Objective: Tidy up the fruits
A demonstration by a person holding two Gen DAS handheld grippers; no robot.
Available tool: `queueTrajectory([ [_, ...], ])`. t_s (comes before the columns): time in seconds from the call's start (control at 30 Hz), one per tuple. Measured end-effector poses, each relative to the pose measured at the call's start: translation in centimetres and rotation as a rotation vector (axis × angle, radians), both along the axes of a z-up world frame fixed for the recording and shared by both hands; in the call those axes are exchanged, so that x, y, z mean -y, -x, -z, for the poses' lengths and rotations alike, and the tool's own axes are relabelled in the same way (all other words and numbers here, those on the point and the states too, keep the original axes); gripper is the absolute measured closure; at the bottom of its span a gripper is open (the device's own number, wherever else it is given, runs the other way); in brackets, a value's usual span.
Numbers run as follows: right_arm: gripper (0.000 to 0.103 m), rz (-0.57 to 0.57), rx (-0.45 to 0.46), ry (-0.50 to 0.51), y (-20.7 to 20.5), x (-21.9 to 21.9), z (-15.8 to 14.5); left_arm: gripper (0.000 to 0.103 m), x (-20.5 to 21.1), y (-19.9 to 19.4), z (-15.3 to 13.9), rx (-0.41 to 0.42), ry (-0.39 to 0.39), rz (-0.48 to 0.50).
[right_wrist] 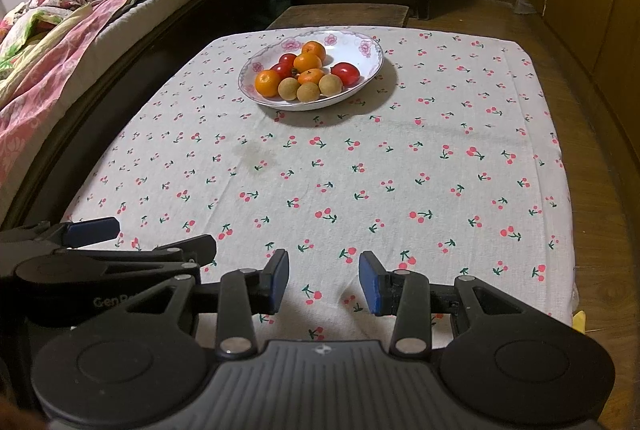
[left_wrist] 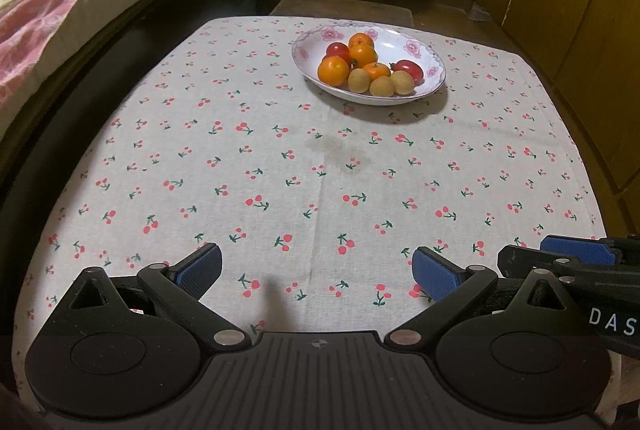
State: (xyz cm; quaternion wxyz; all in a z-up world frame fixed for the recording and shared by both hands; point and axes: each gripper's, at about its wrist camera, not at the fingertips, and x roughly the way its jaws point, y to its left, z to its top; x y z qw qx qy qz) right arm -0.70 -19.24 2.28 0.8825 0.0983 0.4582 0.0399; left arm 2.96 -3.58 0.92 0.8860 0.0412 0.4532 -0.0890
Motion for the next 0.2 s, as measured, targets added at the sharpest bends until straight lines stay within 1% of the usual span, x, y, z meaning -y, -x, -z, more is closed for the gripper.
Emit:
queueTrajectory([
  [0.1, 0.063, 0.0, 0.0, 0.0, -0.02, 0.0, -0.02, 0.0, -0.04, 0.0, 0.01, 0.0, -0.001, -0.003],
  [0.2, 0.059, 0.001, 0.001, -0.001, -0.04, 0.02, -0.02, 0.0, -0.06, -0.04, 0.03, -0.002, -0.003, -0.007],
])
